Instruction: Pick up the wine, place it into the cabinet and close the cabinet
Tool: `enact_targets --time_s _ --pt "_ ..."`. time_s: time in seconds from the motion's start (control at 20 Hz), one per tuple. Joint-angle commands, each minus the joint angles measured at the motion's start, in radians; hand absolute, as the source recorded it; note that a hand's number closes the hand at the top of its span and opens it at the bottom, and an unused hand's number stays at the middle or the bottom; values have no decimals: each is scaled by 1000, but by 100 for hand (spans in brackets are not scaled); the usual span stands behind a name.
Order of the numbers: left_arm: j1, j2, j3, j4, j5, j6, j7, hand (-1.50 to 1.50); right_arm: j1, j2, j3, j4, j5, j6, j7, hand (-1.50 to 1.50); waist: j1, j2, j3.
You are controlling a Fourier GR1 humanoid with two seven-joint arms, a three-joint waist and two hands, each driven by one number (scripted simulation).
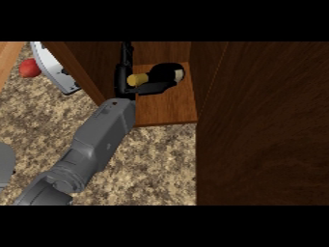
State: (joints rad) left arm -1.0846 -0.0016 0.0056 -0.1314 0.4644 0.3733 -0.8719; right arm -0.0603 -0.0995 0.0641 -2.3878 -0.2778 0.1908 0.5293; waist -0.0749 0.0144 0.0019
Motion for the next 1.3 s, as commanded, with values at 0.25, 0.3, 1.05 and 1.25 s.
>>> enact_targets --time_s 0.25,0.3,1.05,1.25 --pt "81 2 -9 -31 92 -86 -8 -150 11 6 -11 -50 -24 -13 16 -150 21 -7 -3" --pt "84 2 -25 -36 124 -63 -12 -150 -2 -1 0 -90 -30 -32 68 -150 1 -7 -3" --pt "398 2 -525 -529 383 159 49 -150 -46 -11 -20 -97 -8 -80 111 -150 43 -20 -2" --pt "505 2 -636 -702 405 275 28 -150 -17 -17 -47 -50 -6 -56 45 -150 56 -17 -2"
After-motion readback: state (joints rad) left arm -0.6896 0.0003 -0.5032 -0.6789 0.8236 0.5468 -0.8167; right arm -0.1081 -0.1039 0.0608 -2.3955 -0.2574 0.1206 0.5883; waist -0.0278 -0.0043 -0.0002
